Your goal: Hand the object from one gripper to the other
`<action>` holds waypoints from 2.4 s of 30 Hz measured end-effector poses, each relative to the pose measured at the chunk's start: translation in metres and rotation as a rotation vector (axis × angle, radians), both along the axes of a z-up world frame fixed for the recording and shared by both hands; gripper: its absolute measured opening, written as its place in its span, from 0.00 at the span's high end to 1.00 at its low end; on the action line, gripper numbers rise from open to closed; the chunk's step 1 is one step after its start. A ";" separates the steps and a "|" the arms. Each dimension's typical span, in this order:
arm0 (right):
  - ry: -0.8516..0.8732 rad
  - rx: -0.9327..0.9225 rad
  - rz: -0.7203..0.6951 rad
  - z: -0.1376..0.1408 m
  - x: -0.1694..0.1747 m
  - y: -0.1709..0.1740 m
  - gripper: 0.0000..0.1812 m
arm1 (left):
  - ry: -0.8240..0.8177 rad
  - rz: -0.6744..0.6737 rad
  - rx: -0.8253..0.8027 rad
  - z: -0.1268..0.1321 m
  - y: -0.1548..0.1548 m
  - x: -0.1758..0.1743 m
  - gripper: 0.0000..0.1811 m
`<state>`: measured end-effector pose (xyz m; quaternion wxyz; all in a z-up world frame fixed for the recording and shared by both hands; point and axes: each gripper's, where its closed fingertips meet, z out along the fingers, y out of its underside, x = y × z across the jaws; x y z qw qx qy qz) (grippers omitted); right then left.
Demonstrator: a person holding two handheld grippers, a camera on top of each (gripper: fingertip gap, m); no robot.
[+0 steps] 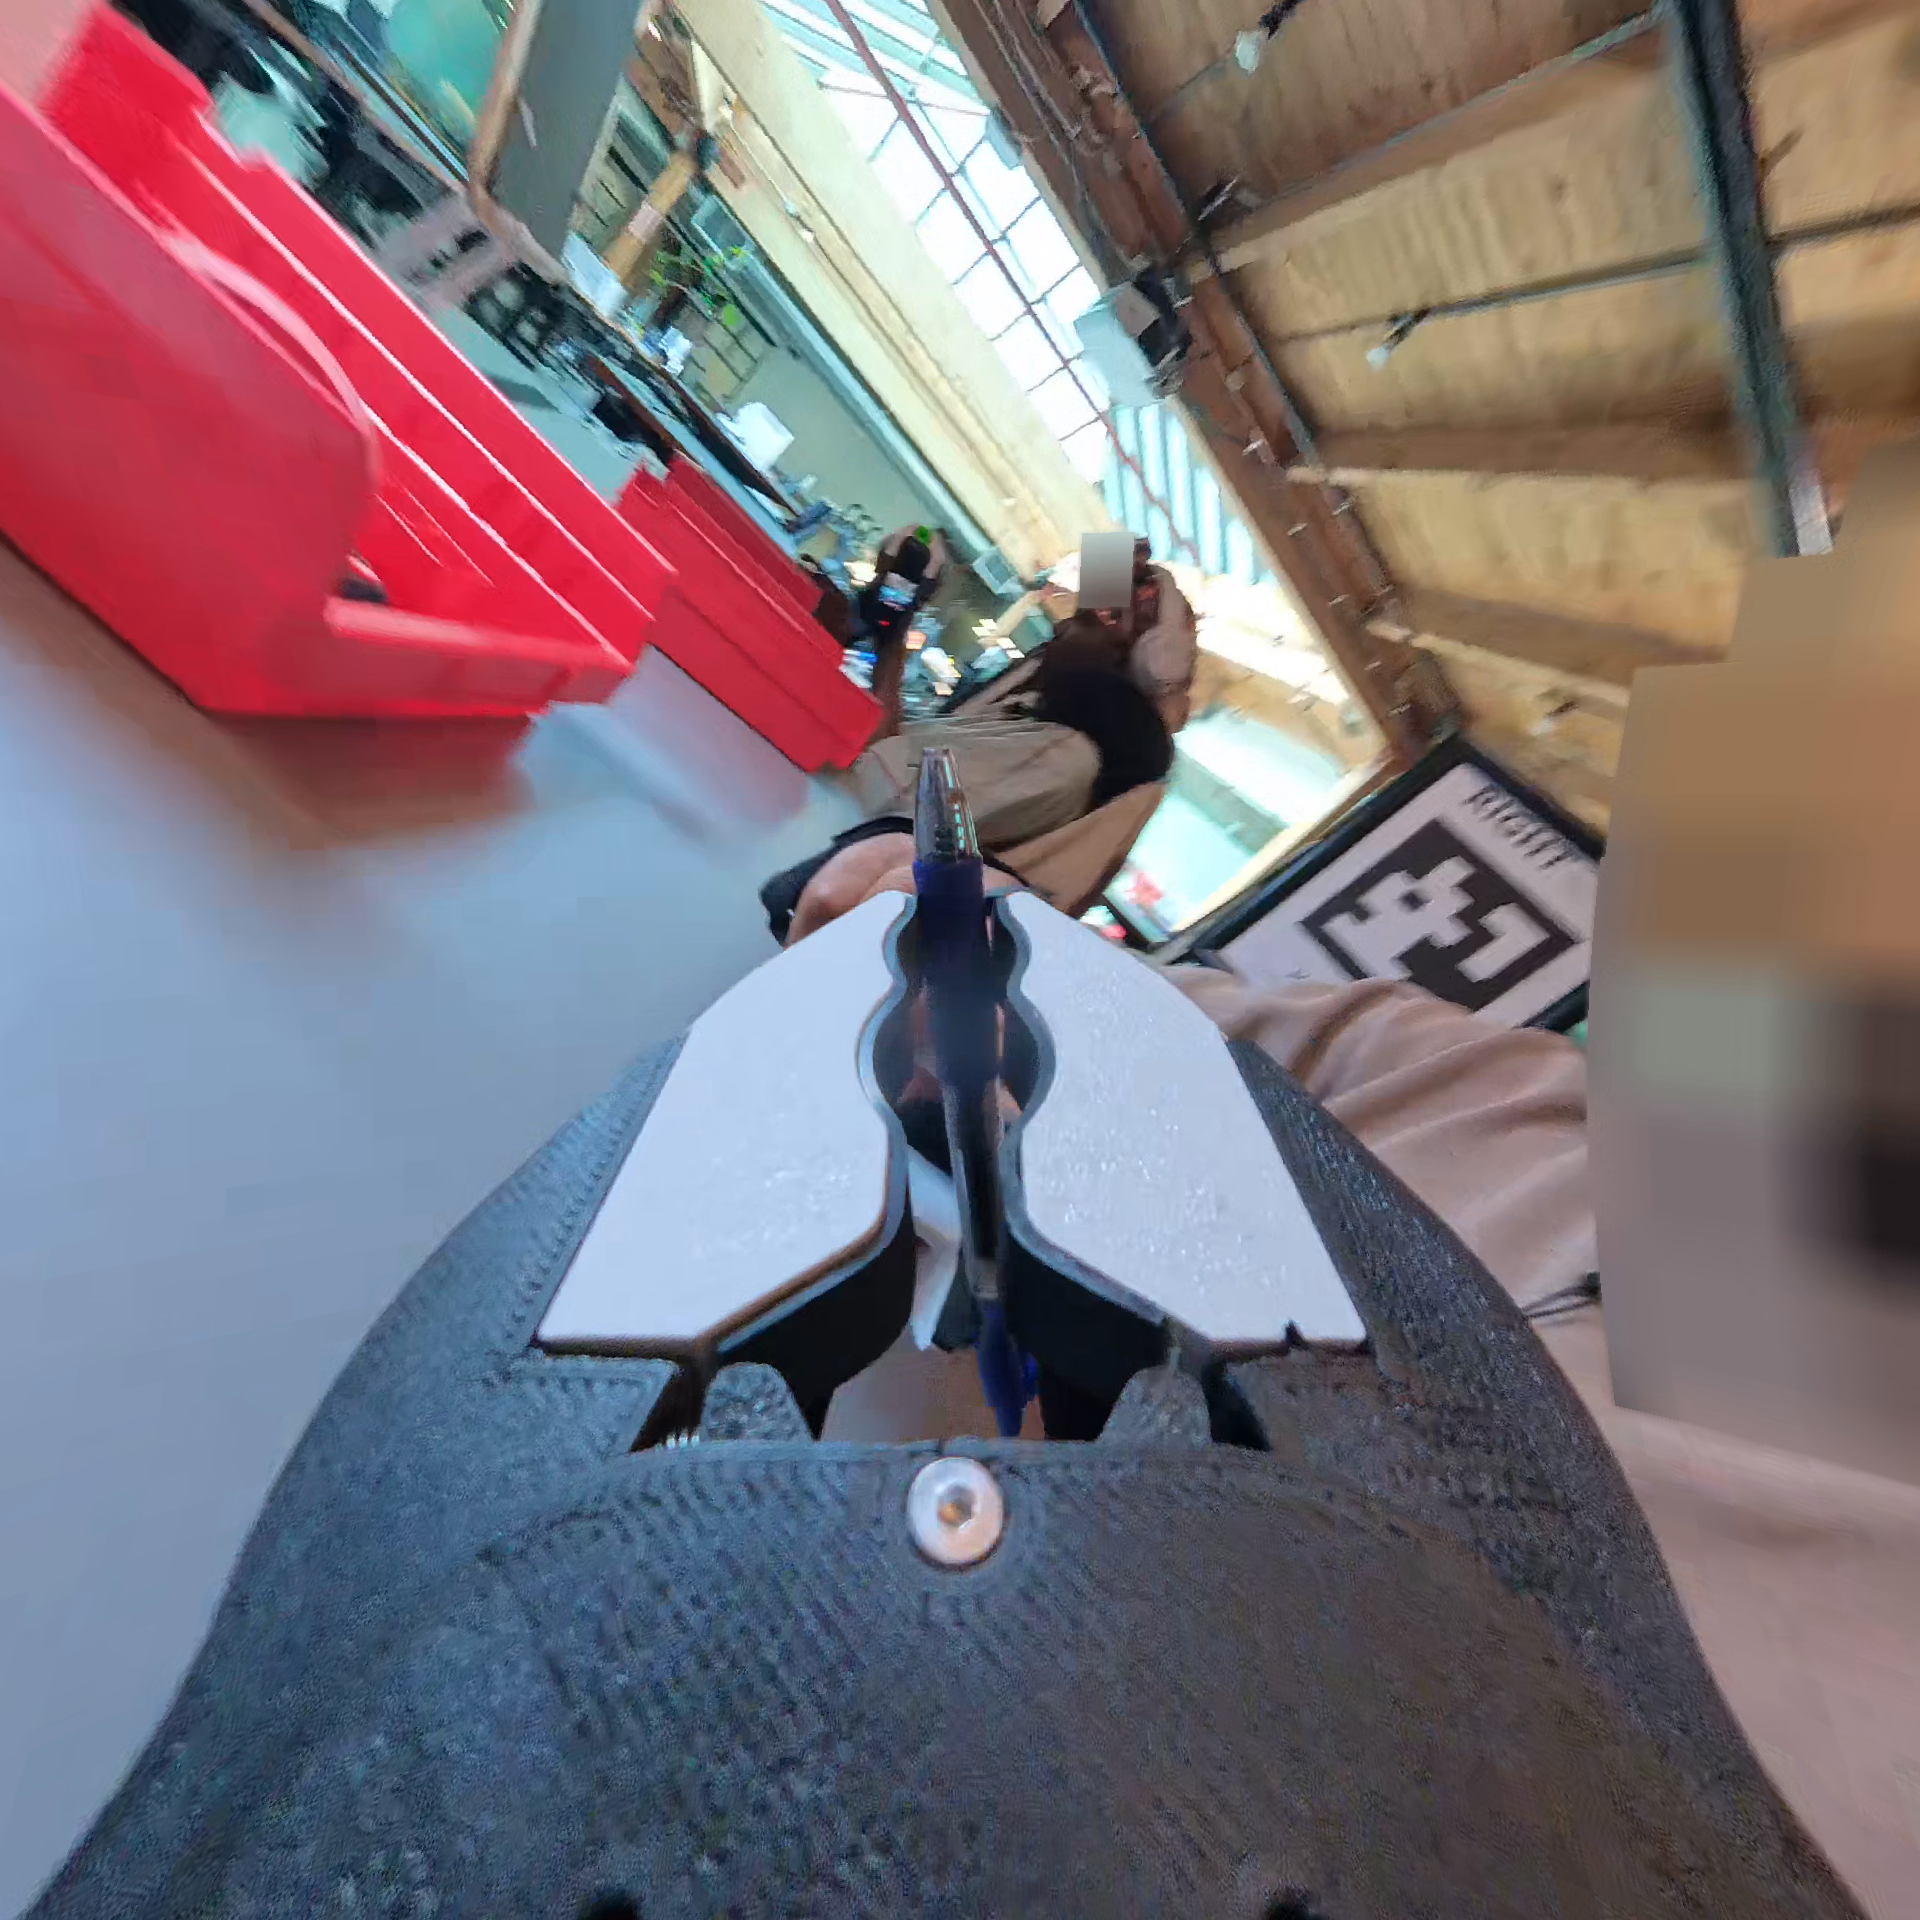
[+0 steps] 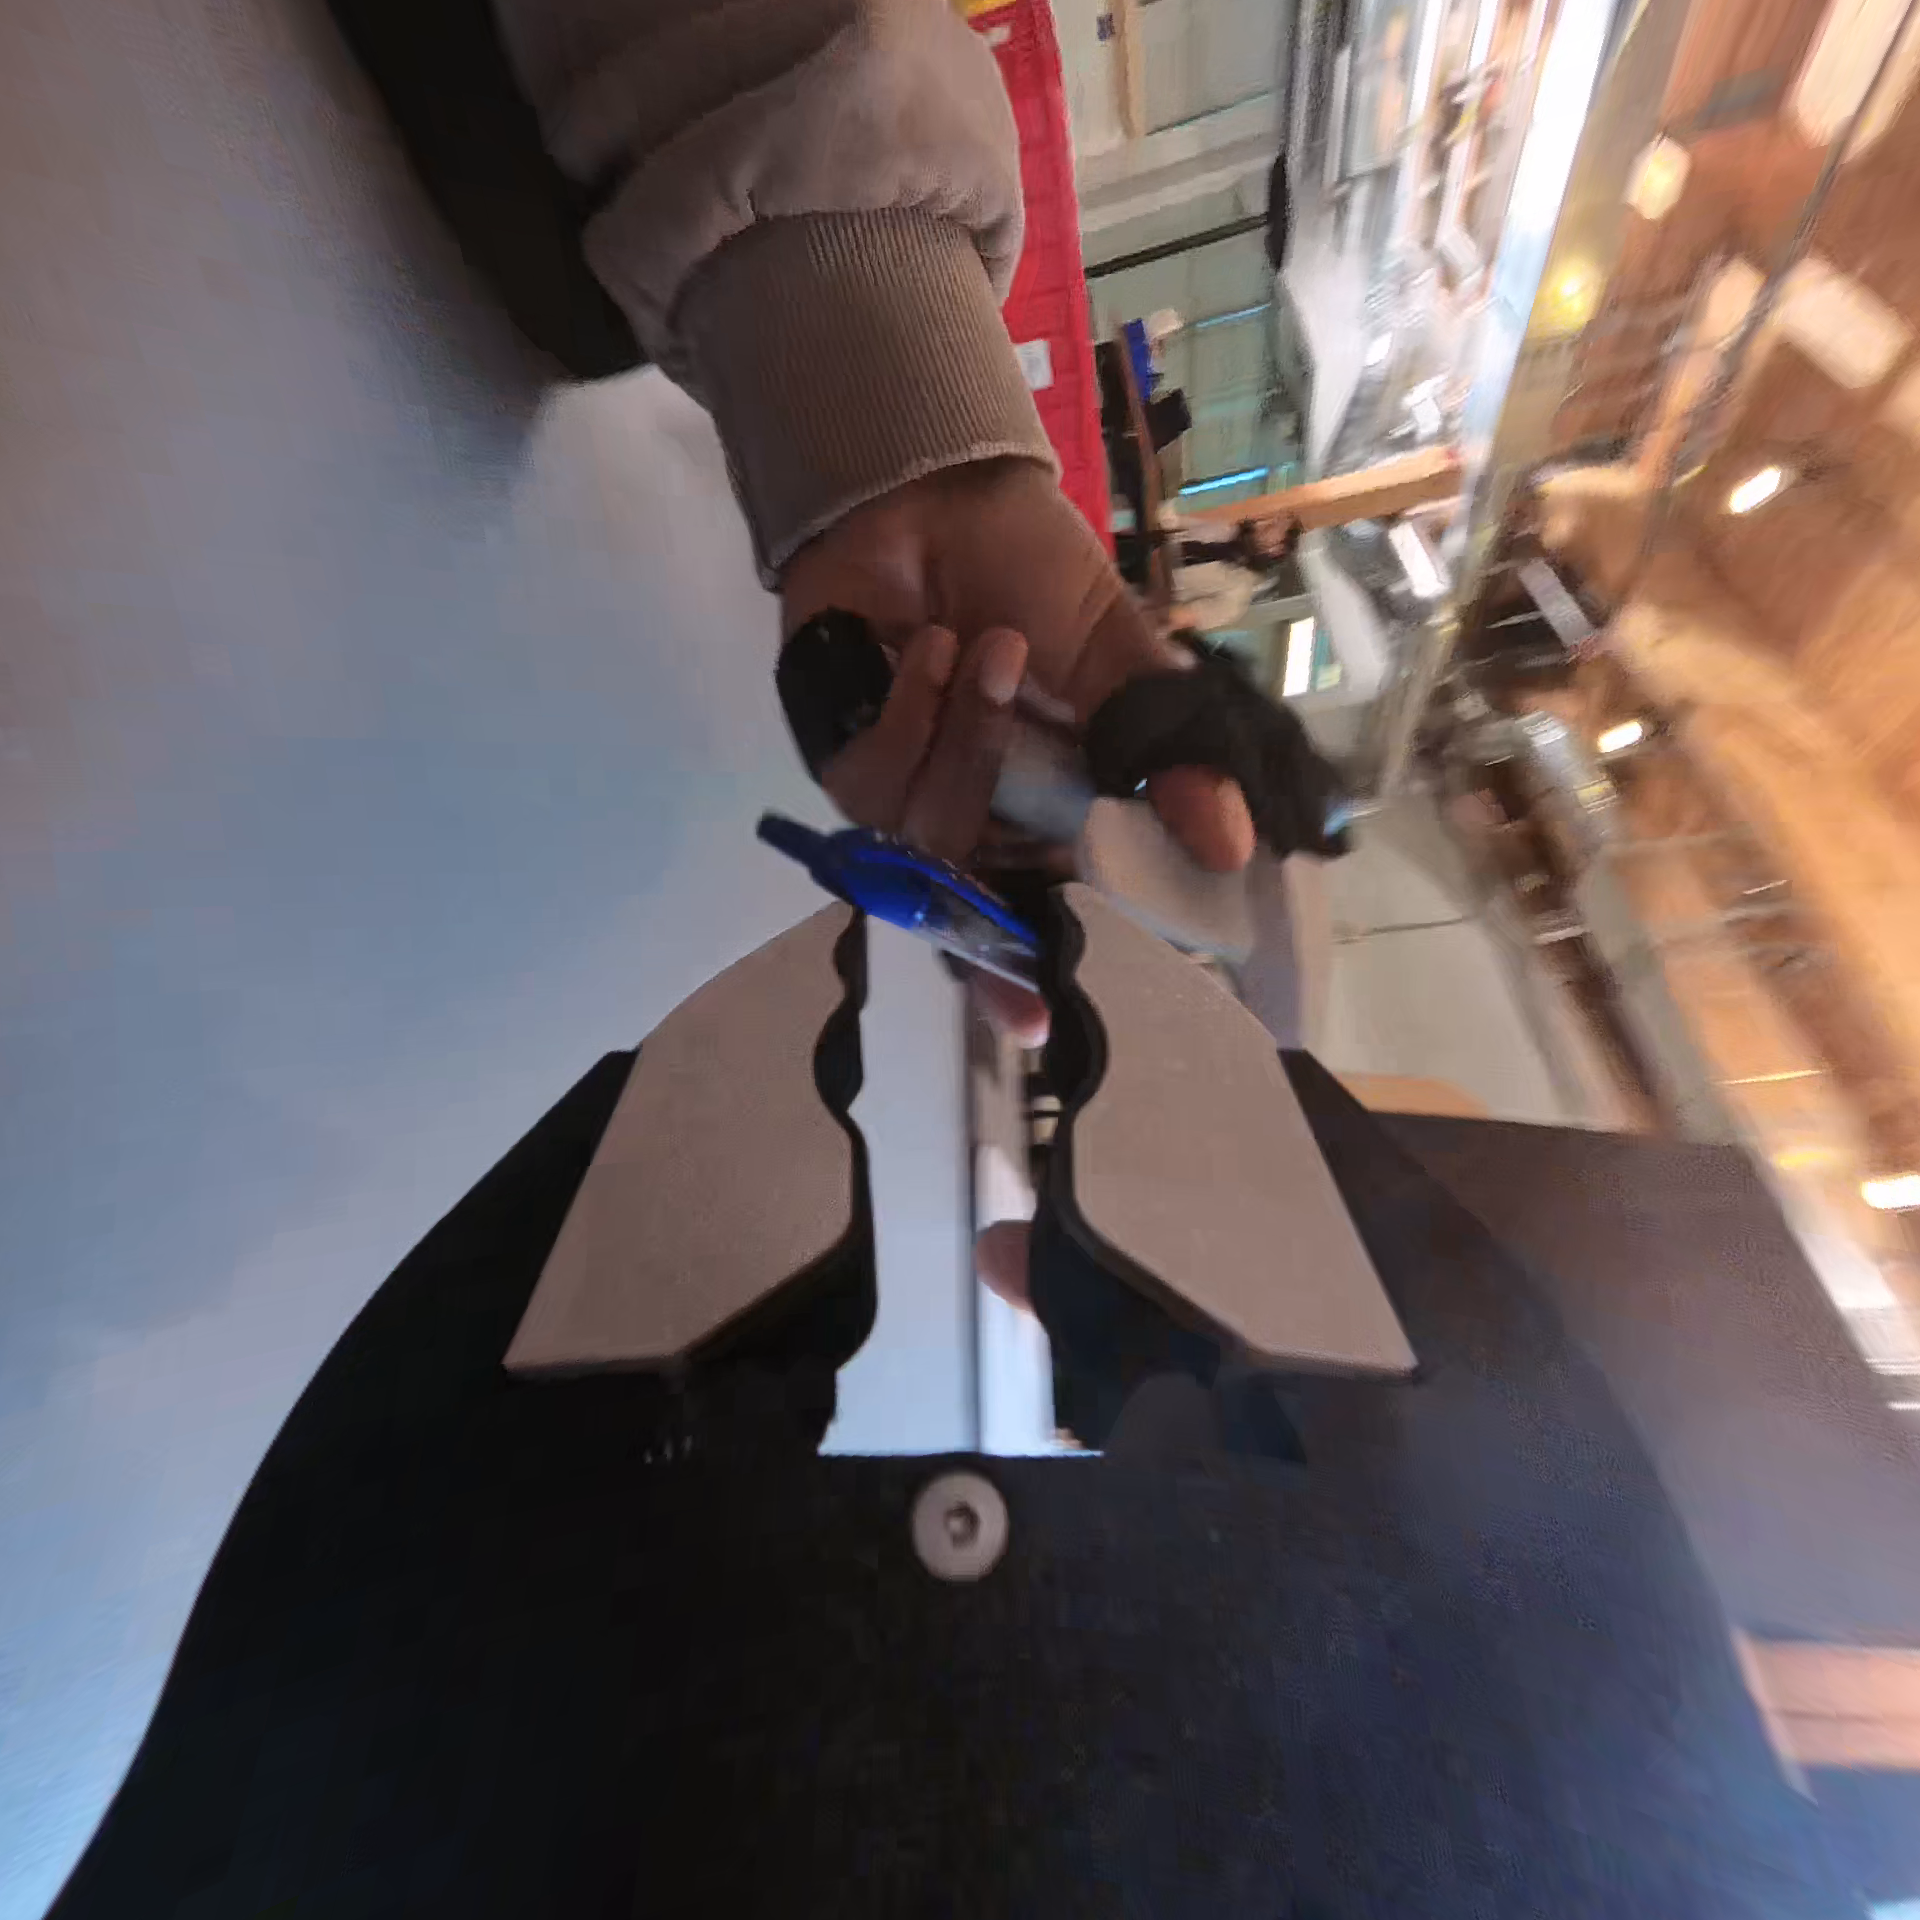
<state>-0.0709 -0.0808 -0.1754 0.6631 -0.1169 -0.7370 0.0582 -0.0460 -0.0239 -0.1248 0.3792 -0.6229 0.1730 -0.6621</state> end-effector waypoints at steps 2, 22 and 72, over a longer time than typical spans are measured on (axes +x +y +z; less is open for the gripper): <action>-0.059 -0.253 0.002 0.001 0.002 0.003 0.78 | 0.091 0.078 0.138 0.008 0.003 -0.011 0.93; 0.020 -1.328 0.147 0.068 0.020 0.029 0.95 | 0.521 0.122 0.666 -0.011 -0.022 0.018 0.93; 0.074 -1.614 0.288 0.069 0.024 0.041 0.99 | 0.261 0.058 0.495 -0.005 -0.022 0.013 0.88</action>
